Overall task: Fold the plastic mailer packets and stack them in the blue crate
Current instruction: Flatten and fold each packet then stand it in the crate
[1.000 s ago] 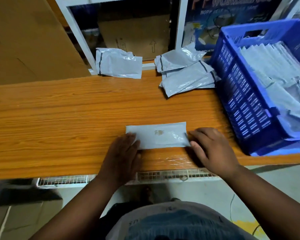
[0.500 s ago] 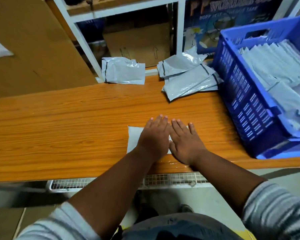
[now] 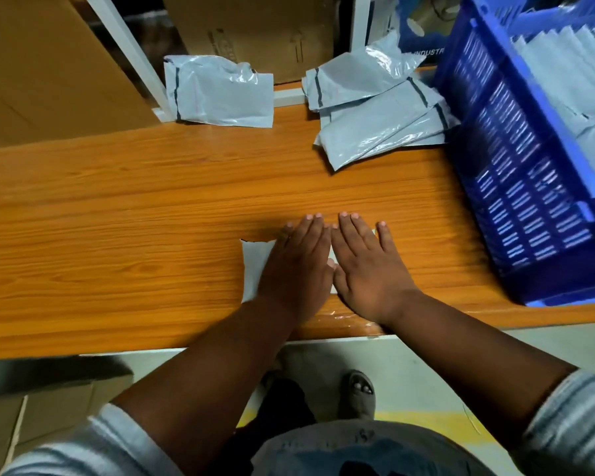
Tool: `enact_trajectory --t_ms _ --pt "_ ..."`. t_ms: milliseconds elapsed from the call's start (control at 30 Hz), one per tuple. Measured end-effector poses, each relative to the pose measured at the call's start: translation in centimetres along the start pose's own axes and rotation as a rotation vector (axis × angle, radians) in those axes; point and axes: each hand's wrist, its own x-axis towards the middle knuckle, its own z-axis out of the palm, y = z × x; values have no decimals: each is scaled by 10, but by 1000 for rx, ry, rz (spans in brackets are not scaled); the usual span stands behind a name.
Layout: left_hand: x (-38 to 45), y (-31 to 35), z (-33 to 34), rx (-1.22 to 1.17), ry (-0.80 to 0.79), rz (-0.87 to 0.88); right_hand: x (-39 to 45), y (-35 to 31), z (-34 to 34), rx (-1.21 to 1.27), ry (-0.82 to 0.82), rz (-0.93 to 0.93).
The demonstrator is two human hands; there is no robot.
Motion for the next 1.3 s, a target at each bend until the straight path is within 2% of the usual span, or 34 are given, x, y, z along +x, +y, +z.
enact_trajectory --t_ms 200,367,533,633,800,1000,1233,1300 --pt "2 1 -6 5 -4 -14 4 4 -5 -6 -30 -30" --pt "24 -10 -17 55 14 -115 37 20 -23 -50 -73 -39" --pt "14 -29 -16 100 10 -172 49 14 -47 4 33 -53" --pt "0 -37 -4 113 25 -147 54 -8 -33 -14 14 -108" --pt "7 -28 -3 132 73 -139 56 -12 -5 -8 -19 -36" --pt "4 -35 7 47 68 -181 57 -13 -3 -5 -26 -28" --pt "1 -48 13 -86 91 -138 57 -14 -4 -4 -57 -15" --pt "0 -55 17 -192 105 -145 58 -14 -7 10 -79 -14"
